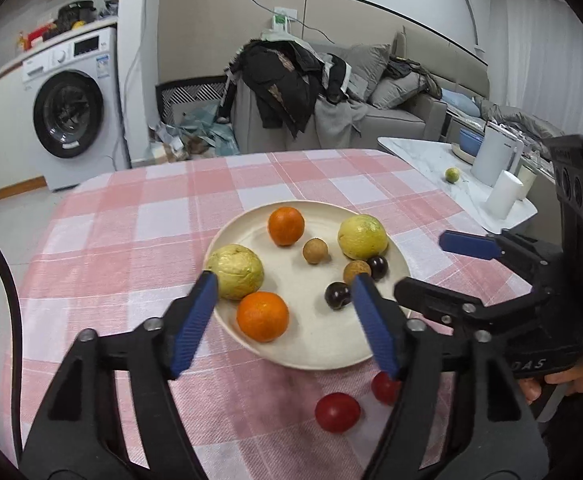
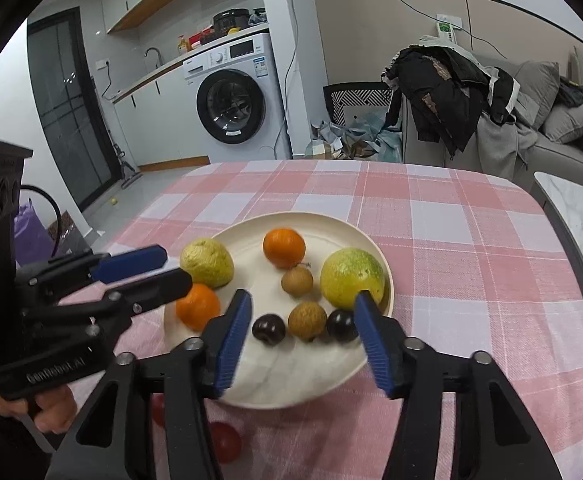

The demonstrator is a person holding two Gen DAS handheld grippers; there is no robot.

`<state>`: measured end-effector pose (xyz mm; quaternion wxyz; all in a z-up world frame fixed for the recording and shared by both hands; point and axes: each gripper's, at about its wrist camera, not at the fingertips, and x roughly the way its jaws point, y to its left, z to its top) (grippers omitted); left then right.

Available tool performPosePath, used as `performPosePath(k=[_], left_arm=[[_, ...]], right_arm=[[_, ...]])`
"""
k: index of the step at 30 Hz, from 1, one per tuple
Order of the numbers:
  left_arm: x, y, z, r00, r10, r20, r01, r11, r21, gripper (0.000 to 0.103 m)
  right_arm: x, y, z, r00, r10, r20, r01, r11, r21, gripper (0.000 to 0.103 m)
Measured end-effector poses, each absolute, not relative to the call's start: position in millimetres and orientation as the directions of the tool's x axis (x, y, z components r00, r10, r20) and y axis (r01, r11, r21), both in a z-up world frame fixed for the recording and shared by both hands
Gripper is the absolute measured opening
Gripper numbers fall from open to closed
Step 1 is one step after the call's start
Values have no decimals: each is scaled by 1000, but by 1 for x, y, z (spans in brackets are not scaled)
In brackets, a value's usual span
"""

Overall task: Organize fruits
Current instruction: 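Withdraw both tools from the plate toward the two red tomatoes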

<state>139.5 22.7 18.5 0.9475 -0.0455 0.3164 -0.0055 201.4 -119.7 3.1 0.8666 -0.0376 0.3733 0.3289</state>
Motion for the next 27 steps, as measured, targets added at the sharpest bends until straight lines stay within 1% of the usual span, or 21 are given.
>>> performPosePath(k=[1,2,5,6,7,8,10,17,23,27], left_arm=[[133,23,20,803,-33,-595,-25,996,-89,82],[127,24,22,804,-35,-593,-26,995,-95,85],[111,28,24,804,-45,-592,-31,993,-117,89],[108,29,25,805,-39,-592,-37,993,-116,92],[103,30,26,809,-30,-588,-46,992,-114,99],[97,31,26,813,-20,-583,-55,992,-111,102],[89,33,26,821,-13,-571,-65,991,-116,102],[76,33,17,806,-23,-591,-58,991,-117,102],[79,30,9,793,-26,-608,-45,994,-102,102],[83,29,5,788,-31,-615,-38,994,-100,102]], right_arm=[[197,-122,4,510,541,-668,-601,780,174,81],[192,-124,6,514,540,-666,-602,780,168,87],[184,-130,7,513,544,-664,-600,781,176,94],[181,-134,8,511,545,-664,-595,782,185,99],[179,-136,8,512,546,-663,-591,784,190,101],[177,-138,9,513,550,-660,-590,784,194,102],[172,-141,11,507,557,-658,-599,777,196,103],[152,-144,11,499,546,-672,-624,765,158,103],[142,-142,-2,464,532,-709,-642,753,144,103],[138,-135,-9,444,506,-740,-665,739,107,103]])
